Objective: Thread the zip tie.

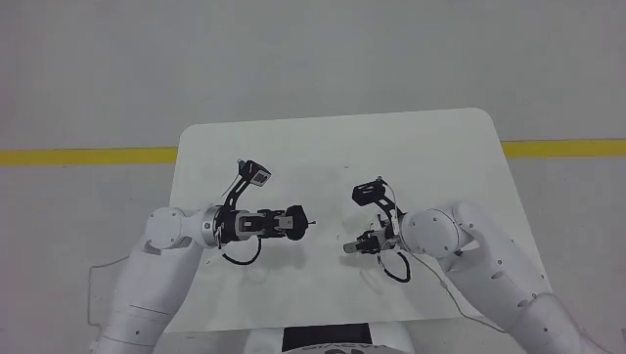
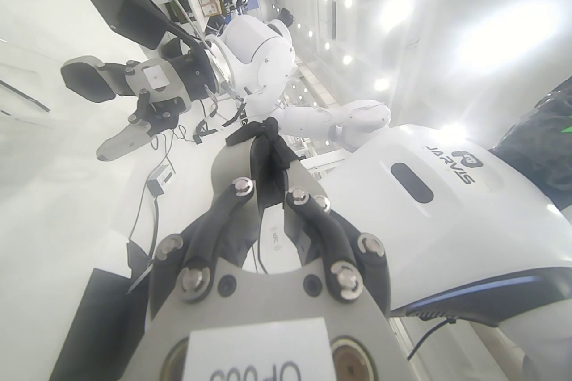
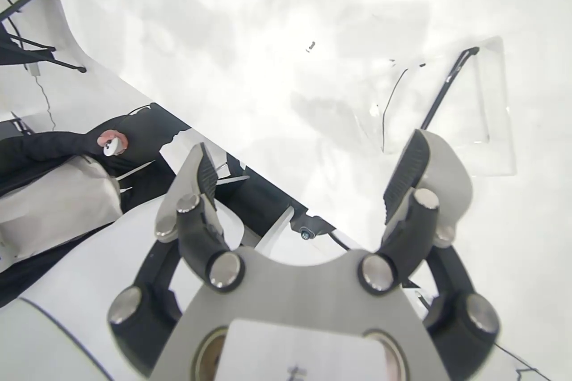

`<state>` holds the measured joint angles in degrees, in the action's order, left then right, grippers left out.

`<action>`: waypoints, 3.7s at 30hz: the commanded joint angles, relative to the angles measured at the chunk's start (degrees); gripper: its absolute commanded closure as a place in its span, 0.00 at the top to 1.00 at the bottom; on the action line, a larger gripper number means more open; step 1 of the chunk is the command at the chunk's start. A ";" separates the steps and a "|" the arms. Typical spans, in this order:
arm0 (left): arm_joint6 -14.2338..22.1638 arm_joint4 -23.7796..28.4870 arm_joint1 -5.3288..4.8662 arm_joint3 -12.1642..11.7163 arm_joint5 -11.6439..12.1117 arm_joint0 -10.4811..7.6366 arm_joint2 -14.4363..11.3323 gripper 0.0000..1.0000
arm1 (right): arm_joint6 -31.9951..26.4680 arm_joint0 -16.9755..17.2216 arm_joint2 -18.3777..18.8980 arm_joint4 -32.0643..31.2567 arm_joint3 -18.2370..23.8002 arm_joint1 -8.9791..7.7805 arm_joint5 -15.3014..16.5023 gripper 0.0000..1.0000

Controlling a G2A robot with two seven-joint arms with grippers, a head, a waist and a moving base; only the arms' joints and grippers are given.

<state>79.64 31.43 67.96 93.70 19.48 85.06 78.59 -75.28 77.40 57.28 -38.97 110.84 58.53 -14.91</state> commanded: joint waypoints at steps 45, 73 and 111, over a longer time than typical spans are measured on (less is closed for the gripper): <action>0.00 0.00 0.00 0.00 0.00 0.00 0.00 0.00 | 1.72 -0.47 -6.30 -18.47 -0.20 0.50 -1.82 1.00; 0.00 0.00 0.00 0.00 0.00 0.00 0.00 0.00 | 2.73 0.32 -6.52 -19.59 -0.50 0.69 -0.10 1.00; 0.00 0.00 0.00 0.00 0.00 0.00 0.00 0.00 | 6.53 1.27 -5.09 -21.52 -2.95 1.55 1.13 0.37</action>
<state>79.64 31.43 67.96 93.70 19.48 85.06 78.59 -68.84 78.67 52.14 -60.35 108.03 60.03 -13.58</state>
